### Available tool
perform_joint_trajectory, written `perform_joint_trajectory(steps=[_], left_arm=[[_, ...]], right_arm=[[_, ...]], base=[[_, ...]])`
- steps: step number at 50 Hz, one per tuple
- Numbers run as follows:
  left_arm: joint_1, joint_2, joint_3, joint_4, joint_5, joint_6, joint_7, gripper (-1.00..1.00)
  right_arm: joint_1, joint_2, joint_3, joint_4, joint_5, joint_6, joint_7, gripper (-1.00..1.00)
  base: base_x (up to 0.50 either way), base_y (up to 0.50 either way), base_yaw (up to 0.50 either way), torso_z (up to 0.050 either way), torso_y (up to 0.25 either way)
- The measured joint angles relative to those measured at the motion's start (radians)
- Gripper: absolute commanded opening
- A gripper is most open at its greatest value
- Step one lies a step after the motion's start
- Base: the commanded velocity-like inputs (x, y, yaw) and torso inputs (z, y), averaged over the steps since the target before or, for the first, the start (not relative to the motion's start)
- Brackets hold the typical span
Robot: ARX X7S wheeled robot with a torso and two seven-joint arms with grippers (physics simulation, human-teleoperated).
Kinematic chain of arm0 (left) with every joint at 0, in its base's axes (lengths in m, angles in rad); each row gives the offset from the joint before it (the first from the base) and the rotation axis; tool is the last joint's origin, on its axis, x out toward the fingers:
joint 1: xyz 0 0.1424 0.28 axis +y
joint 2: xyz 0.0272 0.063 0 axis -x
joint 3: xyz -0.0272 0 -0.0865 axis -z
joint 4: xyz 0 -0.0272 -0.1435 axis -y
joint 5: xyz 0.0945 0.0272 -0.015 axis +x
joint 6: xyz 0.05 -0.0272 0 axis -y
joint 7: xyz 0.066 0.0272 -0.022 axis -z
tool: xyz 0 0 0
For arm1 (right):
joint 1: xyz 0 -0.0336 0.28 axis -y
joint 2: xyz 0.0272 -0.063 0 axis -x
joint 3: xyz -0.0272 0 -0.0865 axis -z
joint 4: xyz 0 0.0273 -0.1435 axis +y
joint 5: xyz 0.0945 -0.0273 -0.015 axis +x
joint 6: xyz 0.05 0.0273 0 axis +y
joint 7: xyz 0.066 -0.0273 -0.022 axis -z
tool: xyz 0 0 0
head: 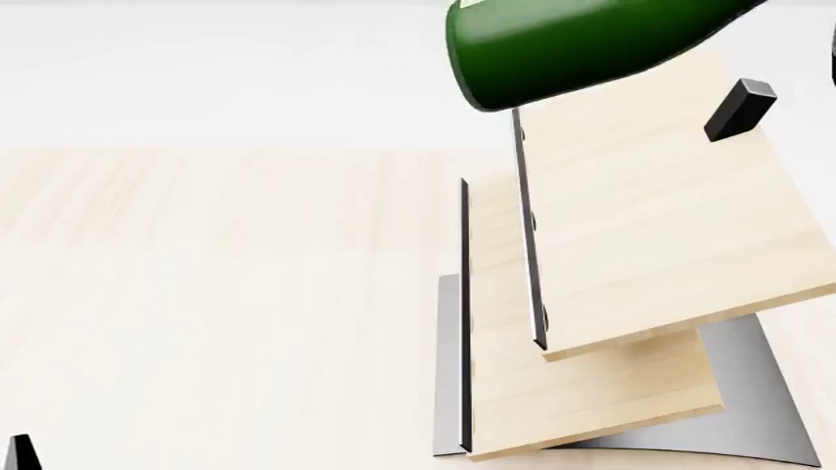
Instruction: Put the wine bottle on the wine rack.
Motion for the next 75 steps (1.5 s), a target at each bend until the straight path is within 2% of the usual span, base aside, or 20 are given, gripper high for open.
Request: perform_joint_trajectory(steps=[31, 48, 75], left_arm=[[-0.006, -0.007, 0.012, -0.004, 0.006, -0.007, -0.010, 1.00], [-0.009, -0.011, 0.019, -0.008, 0.009, -0.009, -0.014, 1.00], [-0.012, -0.017, 0.029, -0.011, 0.014, -0.009, -0.023, 1.00]], right_arm=[[-0.048, 0.099, 0.029, 0.123, 0.094, 0.097, -0.082, -1.00], [-0.050, 0.134, 0.042, 0.121, 0.198, 0.174, -0.055, -1.00], [-0.037, 0.175, 0.013, 0.190, 0.179, 0.223, -0.125, -1.00]], base=[[0.00, 0.00, 0.00, 0.000, 0.001], [0.00, 0.00, 0.00, 0.000, 0.001], [0.00, 0.00, 0.00, 0.001, 0.001]])
